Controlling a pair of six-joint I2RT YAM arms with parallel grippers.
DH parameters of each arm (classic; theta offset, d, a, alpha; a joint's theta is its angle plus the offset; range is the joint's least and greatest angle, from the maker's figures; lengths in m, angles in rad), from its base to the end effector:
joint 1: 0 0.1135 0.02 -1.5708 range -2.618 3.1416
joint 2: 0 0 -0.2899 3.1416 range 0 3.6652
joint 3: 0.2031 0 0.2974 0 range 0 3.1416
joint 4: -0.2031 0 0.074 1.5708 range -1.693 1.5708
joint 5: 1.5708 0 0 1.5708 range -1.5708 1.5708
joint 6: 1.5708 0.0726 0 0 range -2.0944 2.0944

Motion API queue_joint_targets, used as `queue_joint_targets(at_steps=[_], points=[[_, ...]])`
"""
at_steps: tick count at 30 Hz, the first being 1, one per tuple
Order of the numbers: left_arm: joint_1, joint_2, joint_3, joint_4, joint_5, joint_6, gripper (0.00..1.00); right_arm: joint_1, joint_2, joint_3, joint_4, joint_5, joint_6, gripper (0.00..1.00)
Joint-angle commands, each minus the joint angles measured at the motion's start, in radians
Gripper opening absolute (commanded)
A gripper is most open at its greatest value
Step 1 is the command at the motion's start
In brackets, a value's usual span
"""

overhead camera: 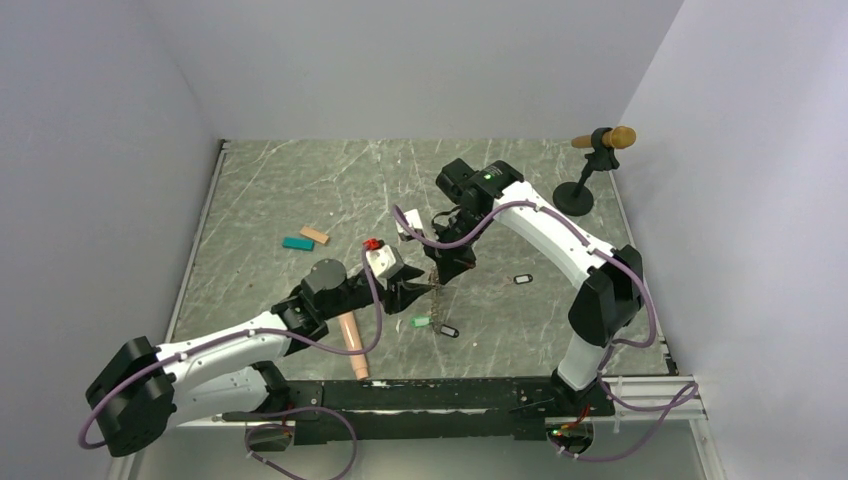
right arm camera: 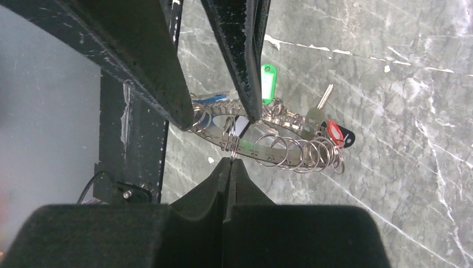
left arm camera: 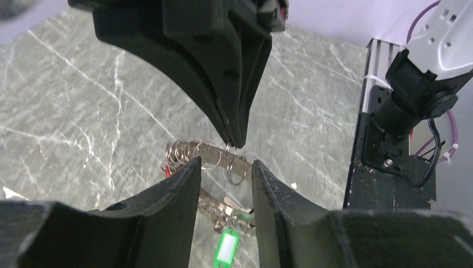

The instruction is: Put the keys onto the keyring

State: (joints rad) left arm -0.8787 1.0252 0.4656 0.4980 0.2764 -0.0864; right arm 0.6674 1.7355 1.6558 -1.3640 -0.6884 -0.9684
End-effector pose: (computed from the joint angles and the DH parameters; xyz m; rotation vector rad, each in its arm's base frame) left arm 0.1710 -0.2373 0.2487 0.8636 1.4868 -0.9539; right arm 0.2693 0.2709 0.3071 -2.0583 1.8423 0.9524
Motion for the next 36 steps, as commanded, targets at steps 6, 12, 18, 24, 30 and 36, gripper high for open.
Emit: queue_joint_targets(at_steps=[6,12,18,24,30,36], points=[[-0.005,0.054,-0.017,0.225,0.068,0.01,0.38,0.004,-0.002,0.053,-0.032,-0.069,0.007,0.0],[-0.005,0.089,-0.024,0.255,0.107,0.002,0.37,0.004,-0.003,0.053,-0.029,-0.084,0.011,0.0],[-0.005,0.098,-0.031,0.246,0.107,0.005,0.33,0.004,-0.004,0.049,-0.026,-0.095,0.011,0.0],[-0.005,0.113,-0.009,0.201,0.116,0.016,0.23,0.004,-0.004,0.045,-0.025,-0.102,0.01,0.0],[-0.005,0.115,-0.005,0.188,0.117,0.025,0.13,0.004,-0.006,0.043,-0.026,-0.105,0.007,0.0],[-0.004,0.113,-0.003,0.184,0.101,0.002,0.0,0.005,-0.008,0.033,-0.017,-0.119,0.016,0.0]])
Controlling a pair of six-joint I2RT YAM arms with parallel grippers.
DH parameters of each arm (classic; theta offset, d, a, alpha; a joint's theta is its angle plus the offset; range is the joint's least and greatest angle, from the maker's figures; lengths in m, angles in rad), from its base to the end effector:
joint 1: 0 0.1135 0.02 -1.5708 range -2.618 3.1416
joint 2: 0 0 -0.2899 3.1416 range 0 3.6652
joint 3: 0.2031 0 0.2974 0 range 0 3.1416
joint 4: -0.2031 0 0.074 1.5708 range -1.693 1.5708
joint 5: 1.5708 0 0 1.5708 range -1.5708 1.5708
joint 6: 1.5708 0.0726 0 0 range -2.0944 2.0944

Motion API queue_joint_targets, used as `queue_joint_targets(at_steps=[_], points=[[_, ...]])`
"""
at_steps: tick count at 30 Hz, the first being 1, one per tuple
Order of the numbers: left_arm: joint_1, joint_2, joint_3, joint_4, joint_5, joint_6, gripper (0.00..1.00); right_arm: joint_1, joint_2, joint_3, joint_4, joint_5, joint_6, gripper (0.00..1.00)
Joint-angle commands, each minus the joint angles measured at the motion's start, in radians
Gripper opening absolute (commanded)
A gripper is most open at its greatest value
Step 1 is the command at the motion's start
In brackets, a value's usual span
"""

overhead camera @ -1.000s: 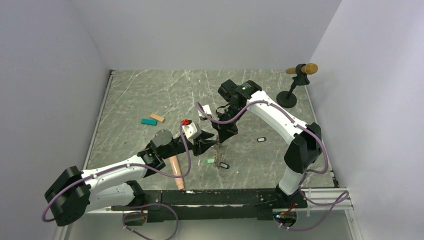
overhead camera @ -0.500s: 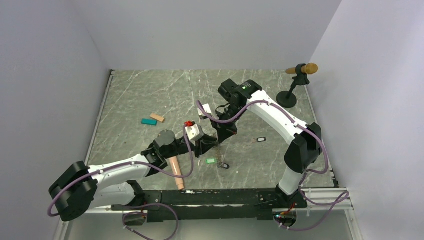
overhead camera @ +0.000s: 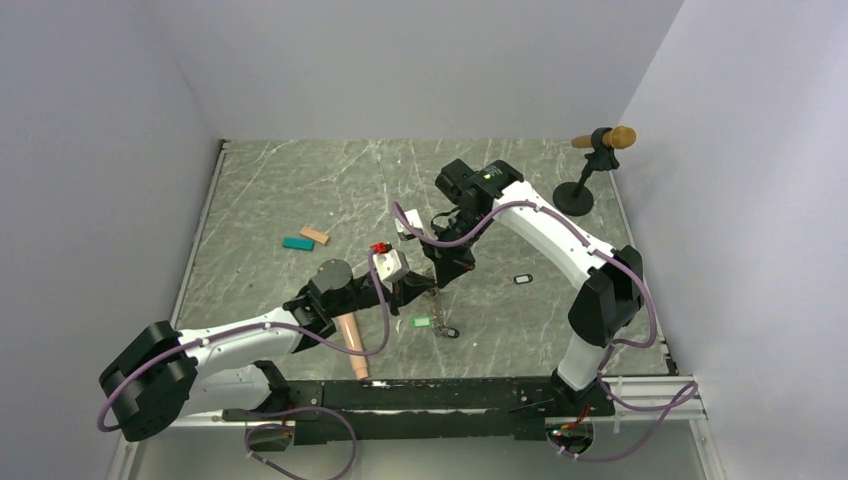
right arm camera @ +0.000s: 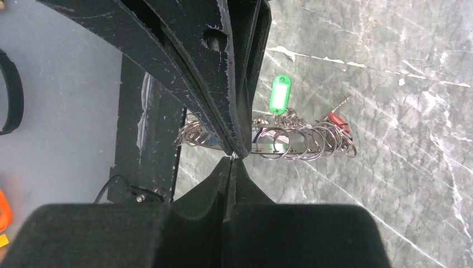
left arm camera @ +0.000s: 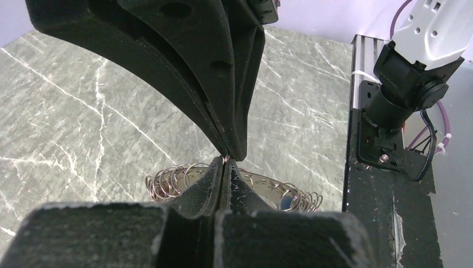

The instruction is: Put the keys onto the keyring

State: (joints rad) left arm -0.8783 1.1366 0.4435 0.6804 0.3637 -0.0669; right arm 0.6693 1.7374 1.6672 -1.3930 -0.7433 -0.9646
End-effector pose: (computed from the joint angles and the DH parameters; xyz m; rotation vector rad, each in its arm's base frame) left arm 0.1731 -0.2491 0.2347 0.9275 1.3994 -1.0129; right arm 0.2648 0.2721 0.3121 -2.0412 1.8372 1.0367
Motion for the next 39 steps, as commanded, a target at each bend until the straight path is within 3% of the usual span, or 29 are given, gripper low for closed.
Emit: queue_joint_targets(at_steps=[1,7,12,15,26,39], points=[[-0.004,-0.006,0.005,0.018,-0.002,-0.027,0.0,0.002,-0.013,0.02,0.016,-0.069,0.014,0.02],[0.001,-0.088,-0.078,0.137,-0.077,-0.091,0.0,-0.002,-0.034,-0.01,0.042,-0.102,0.018,0.11],[0.004,-0.135,-0.152,0.266,-0.133,-0.167,0.0,-0.013,-0.052,-0.05,0.088,-0.168,0.018,0.32],[0.005,-0.152,-0.19,0.349,-0.157,-0.202,0.0,-0.018,-0.072,-0.085,0.128,-0.209,0.019,0.37],[0.01,-0.134,-0.244,0.522,-0.143,-0.247,0.0,-0.071,-0.191,-0.239,0.409,-0.324,0.06,0.4],[0.012,-0.092,-0.259,0.629,-0.127,-0.283,0.0,-0.099,-0.177,-0.251,0.356,-0.48,-0.082,0.36]])
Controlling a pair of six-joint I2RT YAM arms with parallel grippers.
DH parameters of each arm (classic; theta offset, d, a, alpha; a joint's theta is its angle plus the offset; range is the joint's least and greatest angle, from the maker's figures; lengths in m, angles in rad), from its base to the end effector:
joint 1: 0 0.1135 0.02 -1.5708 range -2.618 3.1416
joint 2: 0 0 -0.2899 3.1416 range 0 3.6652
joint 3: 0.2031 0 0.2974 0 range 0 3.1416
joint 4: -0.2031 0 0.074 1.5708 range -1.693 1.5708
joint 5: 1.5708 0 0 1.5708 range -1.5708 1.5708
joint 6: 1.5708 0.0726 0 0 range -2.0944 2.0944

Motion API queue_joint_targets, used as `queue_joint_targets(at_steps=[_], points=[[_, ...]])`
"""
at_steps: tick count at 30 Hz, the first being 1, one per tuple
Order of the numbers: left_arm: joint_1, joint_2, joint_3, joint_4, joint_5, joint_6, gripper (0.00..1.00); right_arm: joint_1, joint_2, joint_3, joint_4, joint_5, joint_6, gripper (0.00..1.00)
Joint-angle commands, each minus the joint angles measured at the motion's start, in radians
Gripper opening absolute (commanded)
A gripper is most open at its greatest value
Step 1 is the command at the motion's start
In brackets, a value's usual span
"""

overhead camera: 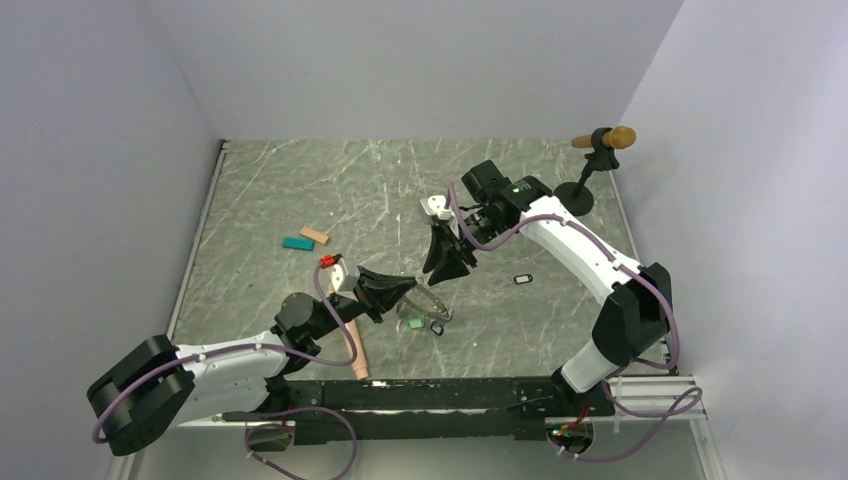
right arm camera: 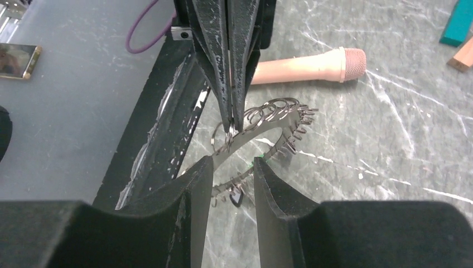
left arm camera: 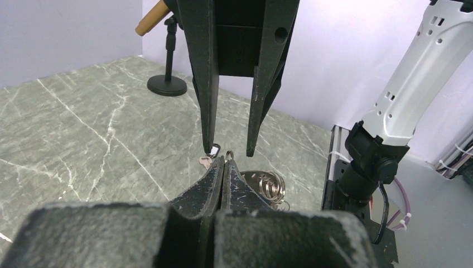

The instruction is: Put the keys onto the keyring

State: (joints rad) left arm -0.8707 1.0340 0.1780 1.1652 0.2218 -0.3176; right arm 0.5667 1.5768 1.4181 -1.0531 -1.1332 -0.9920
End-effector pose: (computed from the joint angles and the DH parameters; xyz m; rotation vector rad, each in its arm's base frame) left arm 0.1462 -0.1984 0.2260 0.5638 1.2362 -1.1535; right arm 0.2648 0.2464 0.3185 -1.7662 1.4182 1.3131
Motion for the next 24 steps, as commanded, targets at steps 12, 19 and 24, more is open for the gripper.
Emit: queue_joint_targets(at_steps=[12,19,24], points=[[0.005,0.025,0.012,0.145,0.007,-0.031,0.0,0.005,0.0,-0.001,-0.003,-0.113,-0.07,0.2],[0.005,0.02,0.016,0.131,0.008,-0.027,0.0,0.012,0.005,-0.007,0.022,-0.1,-0.037,0.19],[0.005,0.021,0.018,0.129,0.007,-0.026,0.0,0.018,0.008,-0.01,0.031,-0.099,-0.02,0.19]])
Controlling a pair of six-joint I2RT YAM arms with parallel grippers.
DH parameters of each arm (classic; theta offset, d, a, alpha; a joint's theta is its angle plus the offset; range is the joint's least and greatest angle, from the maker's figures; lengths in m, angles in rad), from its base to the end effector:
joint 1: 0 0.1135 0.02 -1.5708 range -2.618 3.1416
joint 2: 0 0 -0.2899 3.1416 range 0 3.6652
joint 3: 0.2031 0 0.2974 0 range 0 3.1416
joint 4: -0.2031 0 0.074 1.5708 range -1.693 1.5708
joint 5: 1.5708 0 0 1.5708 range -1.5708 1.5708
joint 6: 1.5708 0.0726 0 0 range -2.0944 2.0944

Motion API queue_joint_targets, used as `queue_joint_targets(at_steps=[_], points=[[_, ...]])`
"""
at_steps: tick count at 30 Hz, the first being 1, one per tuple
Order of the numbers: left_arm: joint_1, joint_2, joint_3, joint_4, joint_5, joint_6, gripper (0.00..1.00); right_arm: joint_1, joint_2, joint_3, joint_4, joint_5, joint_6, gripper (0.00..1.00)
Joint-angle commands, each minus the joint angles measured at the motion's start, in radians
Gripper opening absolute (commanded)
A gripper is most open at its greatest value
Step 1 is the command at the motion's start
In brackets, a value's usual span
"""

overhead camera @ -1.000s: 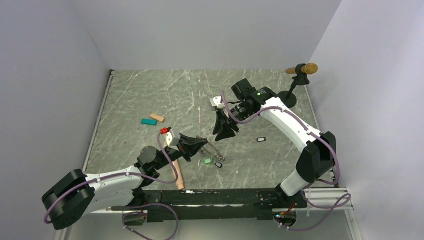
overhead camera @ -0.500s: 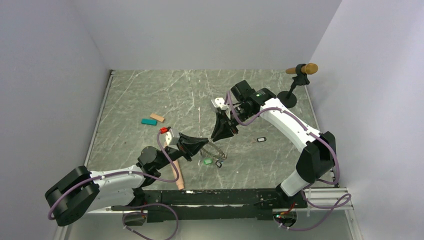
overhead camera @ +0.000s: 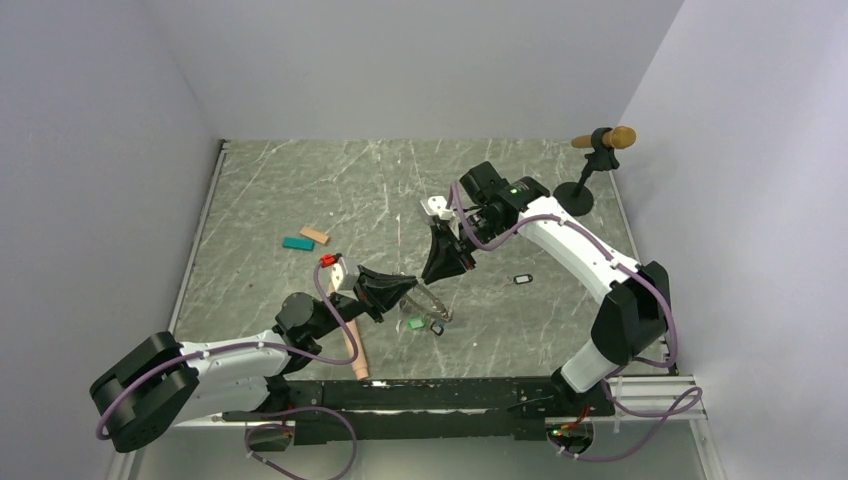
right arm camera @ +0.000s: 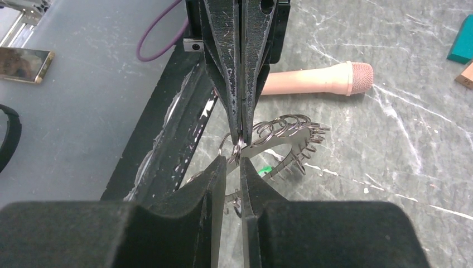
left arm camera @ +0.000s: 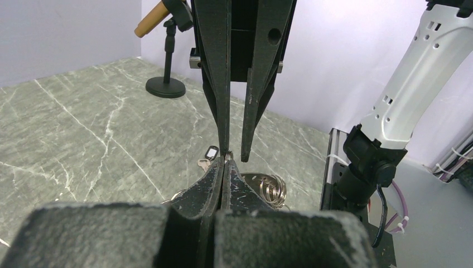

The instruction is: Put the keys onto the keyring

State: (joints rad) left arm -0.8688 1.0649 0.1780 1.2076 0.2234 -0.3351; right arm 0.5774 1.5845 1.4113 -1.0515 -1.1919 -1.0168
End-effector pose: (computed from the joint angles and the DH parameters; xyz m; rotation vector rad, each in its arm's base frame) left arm 0.1475 -0.1993 0.2249 0.5514 1.2313 -1.1694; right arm 0.2610 0.2505 0.3174 -1.7630 1.3562 1.3778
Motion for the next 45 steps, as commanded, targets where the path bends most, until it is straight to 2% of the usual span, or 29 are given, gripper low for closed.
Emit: queue_joint_targets(at_steps=[1,9,34,43,45], points=[[0.003,-0.01,0.018,0.086,0.005,-0.008,0.0,0.008,0.0,-0.003,0.035,-0.04,0.009,0.19],[0.003,-0.02,0.021,0.064,-0.004,0.001,0.0,0.018,0.005,-0.006,0.05,-0.025,0.036,0.13],[0.004,-0.06,0.013,0.015,-0.016,0.023,0.0,0.03,0.002,-0.008,0.067,0.007,0.074,0.13],[0.004,-0.061,0.014,0.015,-0.013,0.021,0.0,0.034,0.007,-0.016,0.065,-0.005,0.066,0.0],[0.004,-0.058,0.012,0.02,-0.008,0.02,0.0,0.034,0.01,-0.011,0.06,-0.001,0.07,0.0]])
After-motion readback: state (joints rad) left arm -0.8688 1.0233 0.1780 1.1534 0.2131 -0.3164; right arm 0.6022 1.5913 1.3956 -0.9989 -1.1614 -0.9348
